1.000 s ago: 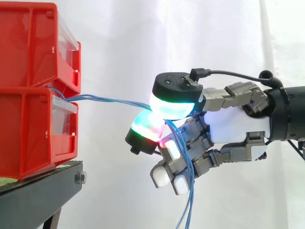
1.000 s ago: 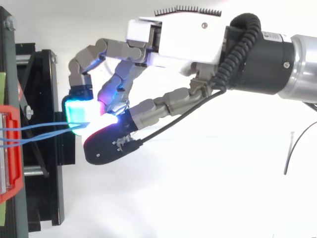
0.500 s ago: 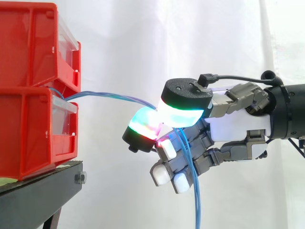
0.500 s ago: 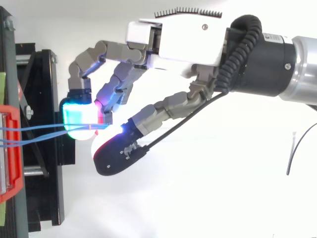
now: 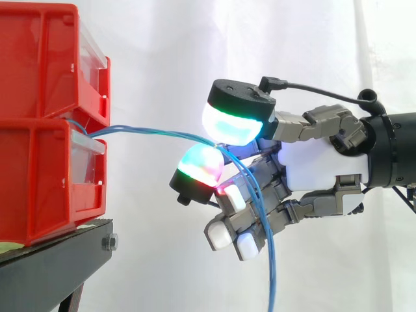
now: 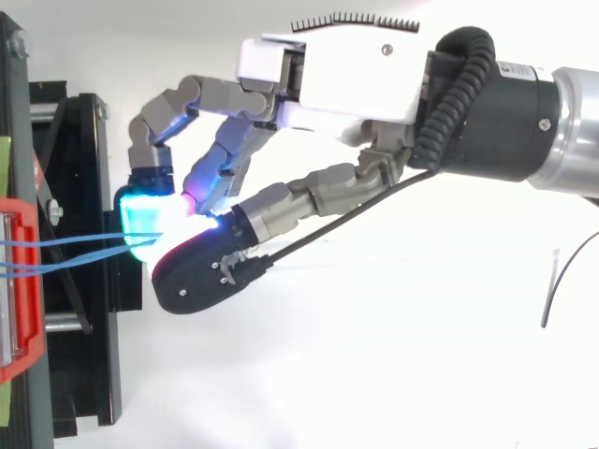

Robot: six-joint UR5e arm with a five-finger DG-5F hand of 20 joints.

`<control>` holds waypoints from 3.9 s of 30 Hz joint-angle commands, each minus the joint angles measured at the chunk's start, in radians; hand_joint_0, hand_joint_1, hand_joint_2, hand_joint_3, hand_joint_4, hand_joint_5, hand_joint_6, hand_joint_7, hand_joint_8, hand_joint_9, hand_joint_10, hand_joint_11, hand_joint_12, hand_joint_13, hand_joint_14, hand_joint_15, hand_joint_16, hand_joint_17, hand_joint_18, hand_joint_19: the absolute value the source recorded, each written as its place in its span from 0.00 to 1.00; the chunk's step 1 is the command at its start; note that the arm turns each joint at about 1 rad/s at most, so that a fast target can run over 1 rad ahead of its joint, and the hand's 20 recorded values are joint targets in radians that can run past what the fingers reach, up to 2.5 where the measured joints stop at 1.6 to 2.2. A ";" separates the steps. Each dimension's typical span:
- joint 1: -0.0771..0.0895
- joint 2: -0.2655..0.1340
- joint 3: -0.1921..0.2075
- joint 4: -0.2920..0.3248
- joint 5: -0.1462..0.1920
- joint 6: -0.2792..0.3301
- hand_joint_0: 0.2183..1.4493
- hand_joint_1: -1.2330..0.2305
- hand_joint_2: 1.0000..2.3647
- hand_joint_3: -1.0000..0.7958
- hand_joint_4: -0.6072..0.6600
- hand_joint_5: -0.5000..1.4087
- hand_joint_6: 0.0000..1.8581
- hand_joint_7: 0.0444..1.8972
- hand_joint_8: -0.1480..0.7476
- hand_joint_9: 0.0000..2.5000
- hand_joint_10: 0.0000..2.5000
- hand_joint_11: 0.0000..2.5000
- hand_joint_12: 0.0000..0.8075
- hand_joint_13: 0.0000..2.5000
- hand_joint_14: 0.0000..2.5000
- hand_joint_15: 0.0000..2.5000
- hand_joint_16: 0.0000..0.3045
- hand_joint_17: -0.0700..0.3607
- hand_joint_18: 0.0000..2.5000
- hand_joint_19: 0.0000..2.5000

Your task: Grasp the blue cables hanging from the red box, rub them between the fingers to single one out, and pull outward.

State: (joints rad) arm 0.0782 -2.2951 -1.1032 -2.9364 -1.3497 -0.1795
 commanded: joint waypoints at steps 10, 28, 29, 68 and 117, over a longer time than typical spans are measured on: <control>0.002 0.008 0.002 -0.016 0.001 0.000 0.33 0.29 0.01 0.39 0.60 0.16 0.47 0.57 0.54 0.40 0.01 0.33 0.49 0.35 0.01 0.22 0.19 0.46 0.33 0.25; 0.009 0.011 0.002 -0.036 0.018 0.037 0.46 0.21 0.00 0.28 0.61 0.15 0.48 0.53 0.50 0.37 0.01 0.33 0.47 0.36 0.01 0.21 0.19 0.46 0.34 0.21; 0.009 0.011 0.002 -0.038 0.018 0.038 0.44 0.20 0.00 0.28 0.61 0.14 0.48 0.52 0.51 0.37 0.01 0.33 0.47 0.36 0.01 0.21 0.19 0.46 0.35 0.21; 0.017 0.011 0.072 -0.179 0.052 0.081 0.48 0.25 0.01 0.36 0.56 0.14 0.49 0.56 0.51 0.38 0.01 0.33 0.47 0.36 0.01 0.22 0.18 0.45 0.34 0.24; 0.023 0.009 0.080 -0.197 0.052 0.112 0.36 0.32 0.01 0.44 0.51 0.15 0.50 0.60 0.54 0.39 0.01 0.34 0.50 0.37 0.01 0.23 0.19 0.46 0.36 0.26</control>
State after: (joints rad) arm 0.1012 -2.2845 -1.0237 -3.1339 -1.2977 -0.0675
